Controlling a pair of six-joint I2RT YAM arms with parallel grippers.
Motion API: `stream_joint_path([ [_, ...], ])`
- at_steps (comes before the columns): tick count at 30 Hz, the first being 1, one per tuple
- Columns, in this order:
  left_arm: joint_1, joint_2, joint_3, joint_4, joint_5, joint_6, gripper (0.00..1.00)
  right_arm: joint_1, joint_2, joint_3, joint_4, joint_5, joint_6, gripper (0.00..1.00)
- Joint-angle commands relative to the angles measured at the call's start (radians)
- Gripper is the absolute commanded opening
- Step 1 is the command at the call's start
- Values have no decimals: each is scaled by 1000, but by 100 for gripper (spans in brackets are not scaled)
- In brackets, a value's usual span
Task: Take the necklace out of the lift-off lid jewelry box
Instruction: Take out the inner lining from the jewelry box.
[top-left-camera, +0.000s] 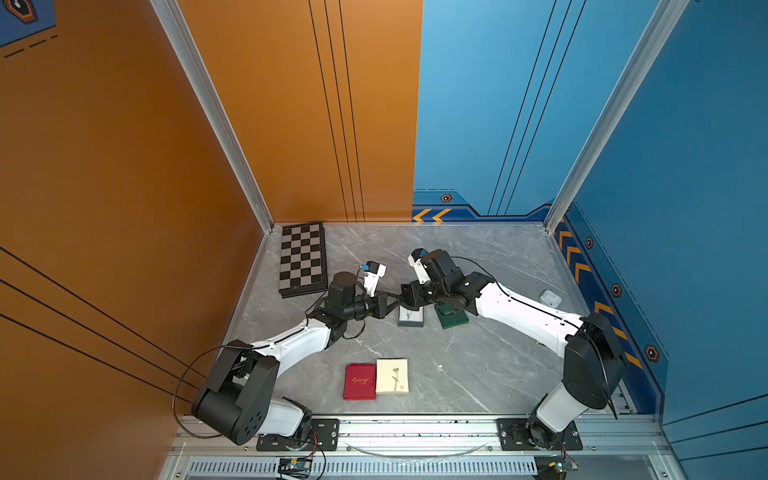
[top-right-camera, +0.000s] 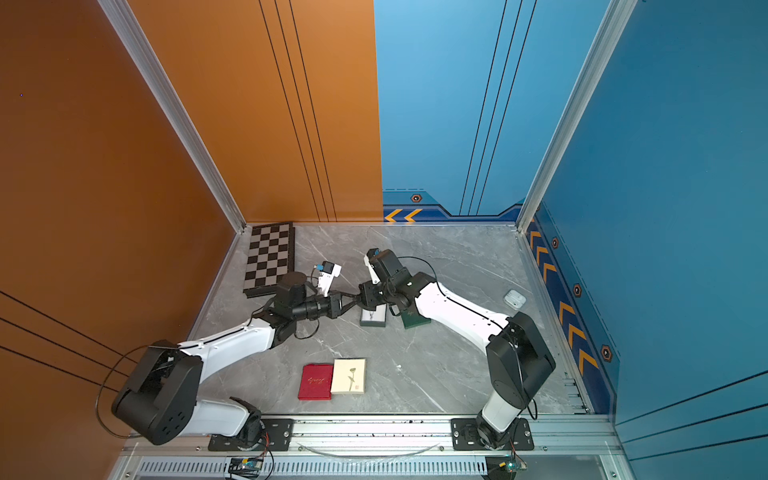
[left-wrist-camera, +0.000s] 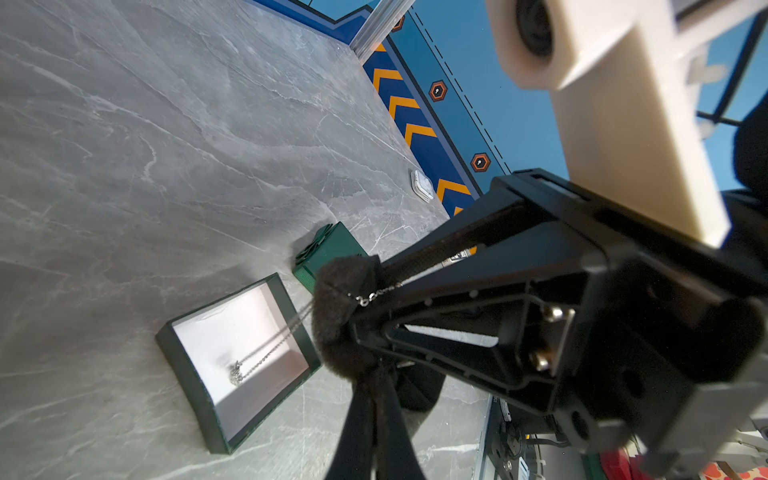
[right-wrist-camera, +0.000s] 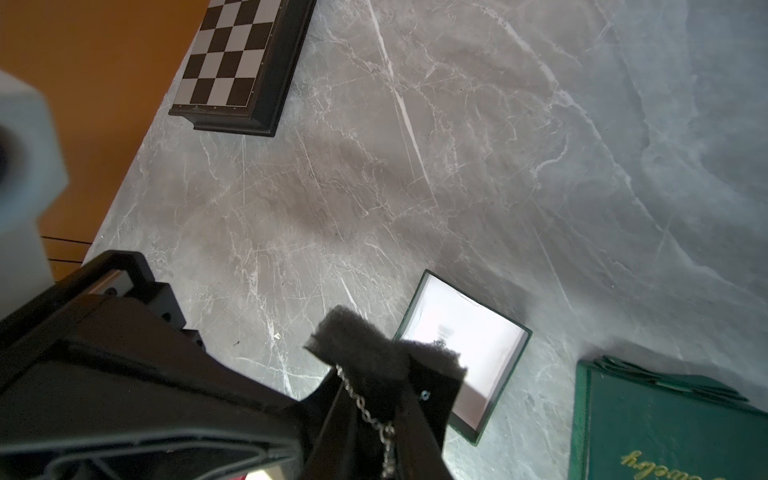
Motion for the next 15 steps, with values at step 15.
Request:
stream_joint_path([
  [15,21,7,17,-33,-19,43,0,-21,-53,-31,-5,-104,7,20],
])
